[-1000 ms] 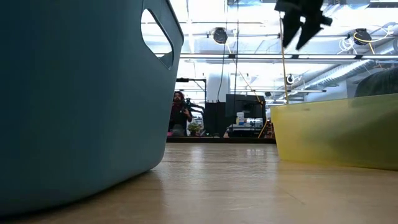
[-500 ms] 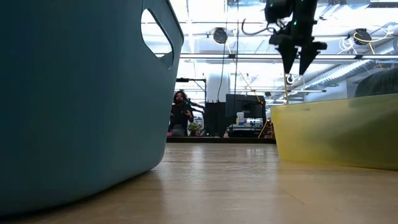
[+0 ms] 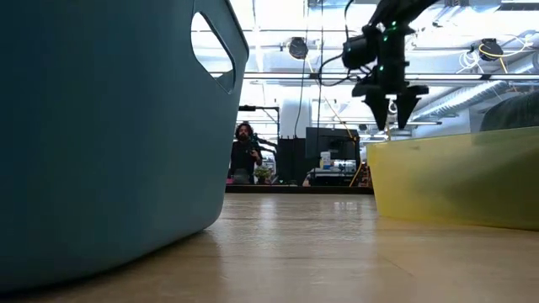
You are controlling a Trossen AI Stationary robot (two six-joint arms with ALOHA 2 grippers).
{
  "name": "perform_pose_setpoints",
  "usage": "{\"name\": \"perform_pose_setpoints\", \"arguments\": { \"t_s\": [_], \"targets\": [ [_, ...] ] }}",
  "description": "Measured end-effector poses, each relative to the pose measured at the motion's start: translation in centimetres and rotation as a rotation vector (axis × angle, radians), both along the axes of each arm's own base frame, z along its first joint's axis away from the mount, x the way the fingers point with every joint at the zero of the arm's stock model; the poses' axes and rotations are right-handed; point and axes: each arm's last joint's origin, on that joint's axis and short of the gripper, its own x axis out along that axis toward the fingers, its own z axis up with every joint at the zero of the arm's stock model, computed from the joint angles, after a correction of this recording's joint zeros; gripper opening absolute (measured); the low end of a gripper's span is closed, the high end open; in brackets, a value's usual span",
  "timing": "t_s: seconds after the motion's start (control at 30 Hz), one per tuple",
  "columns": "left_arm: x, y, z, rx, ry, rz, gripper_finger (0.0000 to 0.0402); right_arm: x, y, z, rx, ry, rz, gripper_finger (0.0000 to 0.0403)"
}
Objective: Pick & Place hat
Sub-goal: Put the black cap into the yellow bin
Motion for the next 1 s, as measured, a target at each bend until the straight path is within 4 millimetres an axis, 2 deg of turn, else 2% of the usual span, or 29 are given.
{"name": "perform_pose_setpoints", "arguments": {
  "t_s": [0.23,0.4,0.77,1.0],
  "targets": [
    [0.0,0.0,0.0,0.006,-0.002,-0.001,0.0136,1.6,-0.6,-2.2,-0.012,0.108,0.01,0.0274],
    [0.0,0.0,0.0,0.004,-0.002,-0.006,0.0136,2.2,-0.9,-4.0,0.007,0.125,0.005,0.0274],
    [0.0,0.0,0.0,0.003,-0.002,-0.011,0.0136,0.8,0.8,-10.0,0.067,0.194,-0.029,0.0274],
    [0.0,0.0,0.0,0.003,-0.002,-0.012,0.0136,0.2,2.0,-12.8,-0.043,0.306,0.015,0.0274]
  ]
}}
